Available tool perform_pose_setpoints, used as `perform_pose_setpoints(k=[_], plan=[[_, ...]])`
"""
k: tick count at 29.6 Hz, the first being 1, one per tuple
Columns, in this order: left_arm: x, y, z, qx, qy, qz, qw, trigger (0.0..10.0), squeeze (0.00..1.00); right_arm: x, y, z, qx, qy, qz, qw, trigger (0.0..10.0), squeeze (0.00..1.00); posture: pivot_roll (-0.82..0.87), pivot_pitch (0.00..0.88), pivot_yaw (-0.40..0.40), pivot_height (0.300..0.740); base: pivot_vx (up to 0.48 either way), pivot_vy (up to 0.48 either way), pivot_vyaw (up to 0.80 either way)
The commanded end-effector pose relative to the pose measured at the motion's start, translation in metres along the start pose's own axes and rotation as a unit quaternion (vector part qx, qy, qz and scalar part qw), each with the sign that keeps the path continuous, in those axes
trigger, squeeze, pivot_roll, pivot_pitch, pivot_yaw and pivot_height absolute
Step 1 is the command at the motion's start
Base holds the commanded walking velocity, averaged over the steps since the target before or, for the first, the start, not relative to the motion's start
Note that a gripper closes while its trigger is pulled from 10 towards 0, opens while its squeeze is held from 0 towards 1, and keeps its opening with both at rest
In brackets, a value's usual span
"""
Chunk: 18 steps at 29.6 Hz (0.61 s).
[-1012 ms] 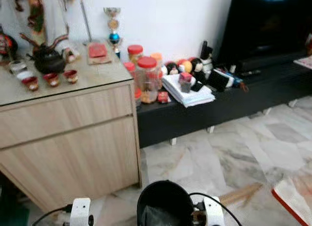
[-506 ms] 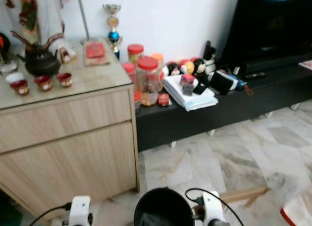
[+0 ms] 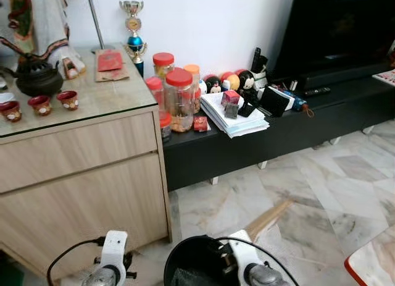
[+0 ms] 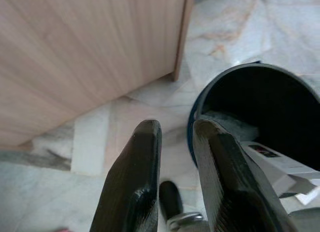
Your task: Picking trash to rubbish bin
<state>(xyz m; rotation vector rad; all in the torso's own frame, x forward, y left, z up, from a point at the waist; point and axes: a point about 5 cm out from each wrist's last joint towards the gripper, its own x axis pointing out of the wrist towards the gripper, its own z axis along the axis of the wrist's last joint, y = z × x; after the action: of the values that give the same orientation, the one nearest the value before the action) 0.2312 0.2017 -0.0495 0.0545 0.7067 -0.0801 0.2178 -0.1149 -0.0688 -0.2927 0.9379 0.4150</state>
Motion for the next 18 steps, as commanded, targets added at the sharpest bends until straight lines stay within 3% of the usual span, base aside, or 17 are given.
perform_pose_setpoints(k=[1, 3, 6, 18], plan=[[0.002, -0.003, 0.004, 0.004, -0.001, -0.01, 1.0, 10.0, 0.0, 0.0, -0.005, 0.002, -0.012, 0.005, -0.008, 1.0, 10.0, 0.0, 0.06, 0.0, -0.024, 0.74, 0.0, 0.0, 0.0], [0.005, -0.01, 0.013, 0.018, -0.009, -0.051, 0.998, 10.0, 0.0, 0.001, -0.001, 0.015, -0.03, -0.009, 0.021, 0.999, 10.0, 0.0, 0.07, 0.0, -0.029, 0.74, 0.0, 0.0, 0.0], [0.005, -0.012, 0.013, 0.028, -0.005, -0.064, 0.998, 10.0, 0.0, 0.001, 0.003, 0.017, -0.09, 0.008, 0.037, 0.995, 10.0, 0.0, 0.07, 0.0, -0.029, 0.74, 0.0, 0.0, 0.0], [0.004, -0.013, 0.01, 0.02, -0.002, -0.071, 0.997, 10.0, 0.0, 0.002, 0.006, 0.024, -0.104, 0.004, 0.054, 0.993, 10.0, 0.0, 0.08, 0.0, -0.036, 0.74, 0.0, 0.0, 0.0]])
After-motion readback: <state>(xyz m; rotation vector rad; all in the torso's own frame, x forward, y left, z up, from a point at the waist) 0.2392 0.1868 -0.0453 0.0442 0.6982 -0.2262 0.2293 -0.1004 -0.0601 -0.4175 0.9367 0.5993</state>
